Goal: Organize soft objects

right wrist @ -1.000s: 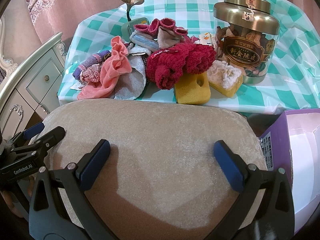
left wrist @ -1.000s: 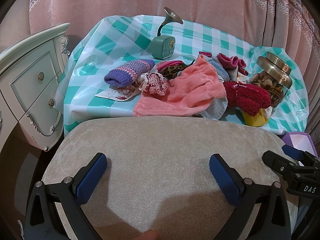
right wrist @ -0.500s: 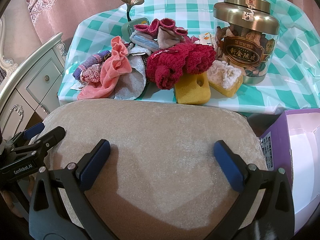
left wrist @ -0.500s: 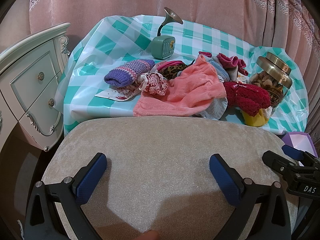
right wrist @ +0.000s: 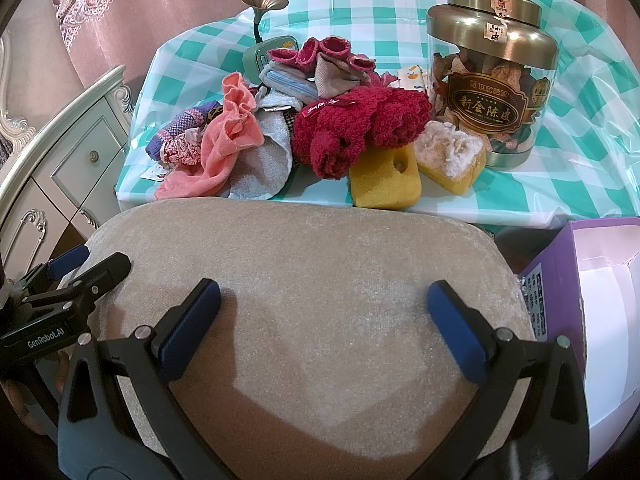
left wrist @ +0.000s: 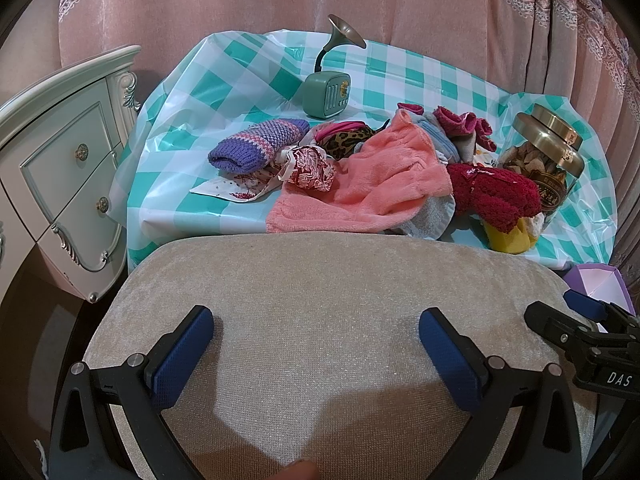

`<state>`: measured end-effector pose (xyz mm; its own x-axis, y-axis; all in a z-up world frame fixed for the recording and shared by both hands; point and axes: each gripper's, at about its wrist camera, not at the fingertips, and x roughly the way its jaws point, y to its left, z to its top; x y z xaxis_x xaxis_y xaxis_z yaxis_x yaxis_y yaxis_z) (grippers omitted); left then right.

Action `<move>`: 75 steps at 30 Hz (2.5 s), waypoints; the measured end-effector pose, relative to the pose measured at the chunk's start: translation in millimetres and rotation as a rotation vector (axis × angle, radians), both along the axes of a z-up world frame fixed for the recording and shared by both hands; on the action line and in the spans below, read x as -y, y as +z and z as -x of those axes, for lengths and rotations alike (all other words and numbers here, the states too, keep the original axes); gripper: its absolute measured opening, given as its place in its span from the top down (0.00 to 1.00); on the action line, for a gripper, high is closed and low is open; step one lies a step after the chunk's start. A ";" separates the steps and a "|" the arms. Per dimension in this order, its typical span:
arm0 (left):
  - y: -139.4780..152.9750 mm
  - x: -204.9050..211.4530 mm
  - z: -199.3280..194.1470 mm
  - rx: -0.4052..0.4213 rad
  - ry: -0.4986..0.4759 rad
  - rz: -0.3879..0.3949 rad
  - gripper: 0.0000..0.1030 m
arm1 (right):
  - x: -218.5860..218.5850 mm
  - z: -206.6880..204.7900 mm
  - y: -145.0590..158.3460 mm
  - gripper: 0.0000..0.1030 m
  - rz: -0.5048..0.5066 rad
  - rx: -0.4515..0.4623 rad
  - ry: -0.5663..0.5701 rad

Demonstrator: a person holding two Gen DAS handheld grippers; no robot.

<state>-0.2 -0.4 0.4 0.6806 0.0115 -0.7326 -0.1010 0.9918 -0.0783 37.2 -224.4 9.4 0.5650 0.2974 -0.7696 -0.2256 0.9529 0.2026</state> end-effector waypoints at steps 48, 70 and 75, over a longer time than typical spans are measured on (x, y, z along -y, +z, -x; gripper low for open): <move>33.4 -71.9 -149.7 -0.042 0.025 0.060 0.10 | -6.6 -129.3 69.7 0.00 -0.052 0.128 0.006; -1.5 -88.8 -203.6 -0.034 0.103 -0.021 0.83 | -45.6 -226.5 37.2 0.00 0.106 0.031 -0.048; 10.9 -91.8 -187.0 0.056 0.138 0.006 0.83 | -46.1 -232.1 28.7 0.16 0.117 0.018 -0.050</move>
<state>186.7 91.4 11.3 0.7125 0.1039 -0.6939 -0.2321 0.9682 -0.0934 269.2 -178.3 38.1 0.5908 0.1772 -0.7871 -0.1800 0.9799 0.0855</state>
